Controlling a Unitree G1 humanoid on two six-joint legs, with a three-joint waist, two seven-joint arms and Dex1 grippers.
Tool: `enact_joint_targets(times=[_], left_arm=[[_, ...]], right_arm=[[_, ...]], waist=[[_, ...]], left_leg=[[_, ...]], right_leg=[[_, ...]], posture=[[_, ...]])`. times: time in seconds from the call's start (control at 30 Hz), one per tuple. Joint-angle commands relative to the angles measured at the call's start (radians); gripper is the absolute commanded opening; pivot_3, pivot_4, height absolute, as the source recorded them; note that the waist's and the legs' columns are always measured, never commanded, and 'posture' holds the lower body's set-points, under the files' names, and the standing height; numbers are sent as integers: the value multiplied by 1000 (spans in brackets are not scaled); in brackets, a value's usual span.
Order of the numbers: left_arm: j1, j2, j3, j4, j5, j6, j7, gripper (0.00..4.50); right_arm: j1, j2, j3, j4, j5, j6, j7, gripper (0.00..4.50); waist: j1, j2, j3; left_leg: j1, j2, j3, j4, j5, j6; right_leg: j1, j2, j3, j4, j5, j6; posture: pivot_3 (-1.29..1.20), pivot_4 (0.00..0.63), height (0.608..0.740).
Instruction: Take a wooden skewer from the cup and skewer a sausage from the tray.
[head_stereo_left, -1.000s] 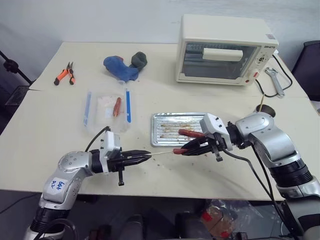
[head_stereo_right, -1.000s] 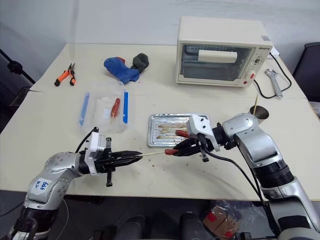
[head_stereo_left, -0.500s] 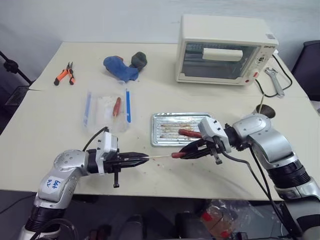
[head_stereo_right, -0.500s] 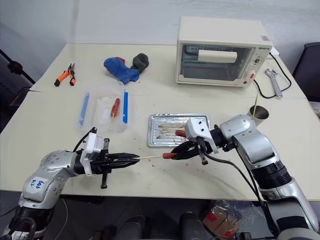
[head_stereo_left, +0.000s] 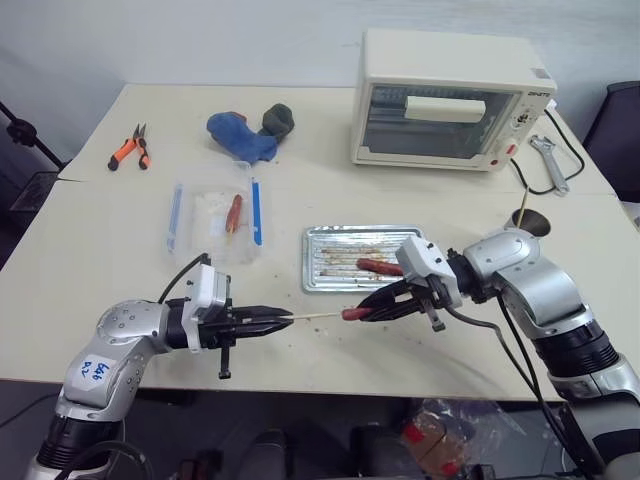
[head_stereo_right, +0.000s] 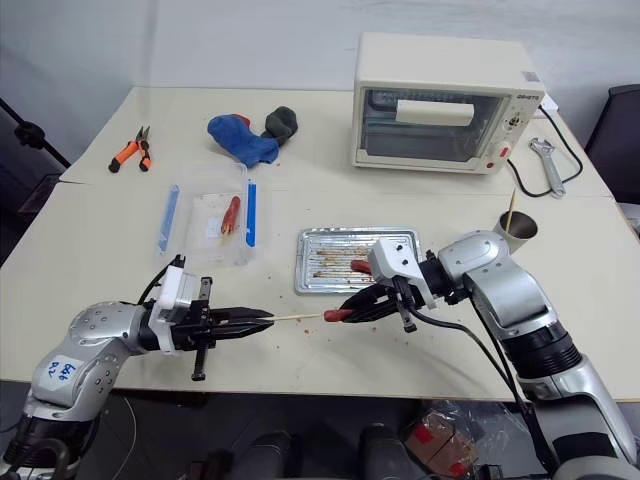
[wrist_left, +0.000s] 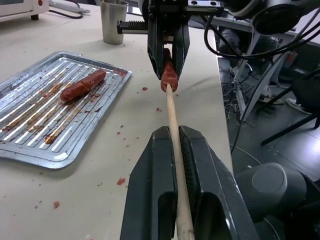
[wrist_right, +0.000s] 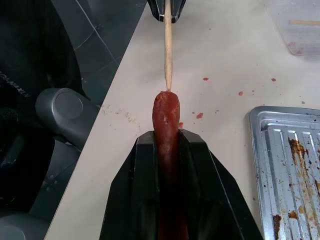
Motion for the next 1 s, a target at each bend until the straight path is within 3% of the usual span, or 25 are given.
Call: enact_joint_targets(times=[0.03,0.6,1.0], left_arm=[[4,-7,-2,-21,-15,-11,3,0],[-9,-29,-51,26,6,-47,-8,0],[-117,-113,-157,70,44,-55,-19,0]], right_arm=[[3,-7,-16,-17,23,-10,14,488],[8,-3,-11,-63,41,12,5,488],[-33,54,30,-73,35,26,1,488]], waist=[[0,0,0],[0,0,0],[0,0,0]], left_leg=[[0,0,0,0,0,0],[0,0,0,0,0,0],[0,0,0,1,0,0]], right_leg=[[0,0,0,0,0,0],[0,0,0,0,0,0],[0,0,0,2,0,0]], posture=[[0,150,740],[0,150,740],[0,150,740]])
